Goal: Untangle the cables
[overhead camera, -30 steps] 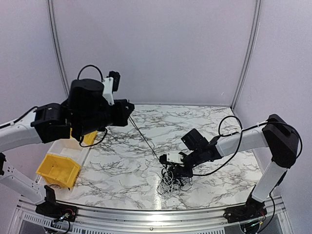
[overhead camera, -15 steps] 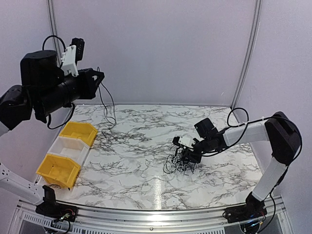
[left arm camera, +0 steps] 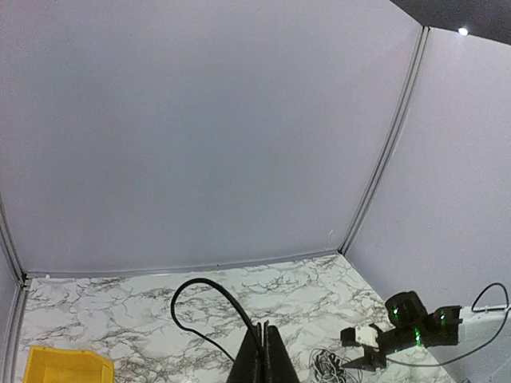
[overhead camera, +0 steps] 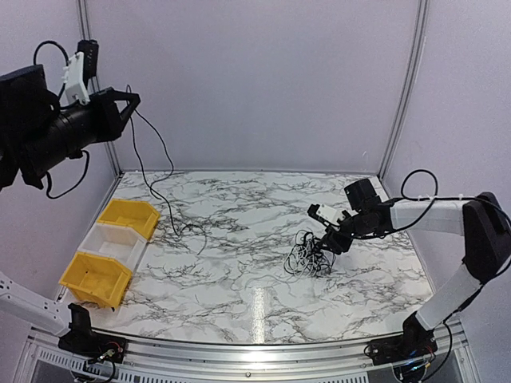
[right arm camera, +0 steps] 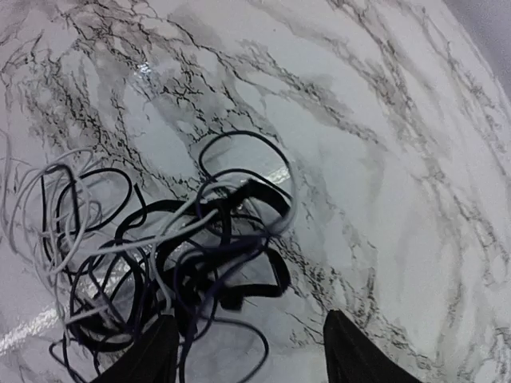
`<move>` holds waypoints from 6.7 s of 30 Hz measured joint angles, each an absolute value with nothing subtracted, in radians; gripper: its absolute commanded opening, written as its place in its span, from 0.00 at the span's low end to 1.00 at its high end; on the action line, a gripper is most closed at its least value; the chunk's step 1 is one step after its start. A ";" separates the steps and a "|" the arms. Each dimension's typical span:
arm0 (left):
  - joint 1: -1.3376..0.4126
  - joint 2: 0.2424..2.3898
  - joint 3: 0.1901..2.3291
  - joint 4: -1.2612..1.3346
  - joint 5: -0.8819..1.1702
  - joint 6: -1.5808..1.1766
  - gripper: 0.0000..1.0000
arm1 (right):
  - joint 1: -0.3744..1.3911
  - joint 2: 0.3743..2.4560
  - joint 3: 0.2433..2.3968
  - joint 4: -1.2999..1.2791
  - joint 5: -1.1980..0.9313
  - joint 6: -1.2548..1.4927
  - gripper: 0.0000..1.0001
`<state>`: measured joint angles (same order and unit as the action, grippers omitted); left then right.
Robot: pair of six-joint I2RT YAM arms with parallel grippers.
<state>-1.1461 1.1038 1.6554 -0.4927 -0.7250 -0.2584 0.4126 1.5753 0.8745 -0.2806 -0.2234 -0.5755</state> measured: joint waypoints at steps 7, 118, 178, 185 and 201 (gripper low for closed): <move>-1.147 1.175 1.470 -0.488 -0.554 -0.292 0.00 | 0.405 1.302 0.889 -0.400 -0.227 -0.669 0.71; -1.260 1.310 0.542 0.860 -0.681 -0.079 0.00 | 0.419 1.468 1.185 -0.423 -0.398 -0.509 0.00; -0.429 1.264 1.415 -0.495 -0.566 -0.216 0.00 | 0.333 1.168 0.730 -0.189 -0.483 -0.599 0.58; -0.401 1.270 1.499 -0.486 -0.549 -0.183 0.00 | 0.333 1.174 0.730 -0.189 -0.476 -0.604 0.58; -0.295 1.298 1.397 -0.445 -0.523 -0.163 0.00 | 0.333 1.190 0.730 -0.196 -0.462 -0.622 0.58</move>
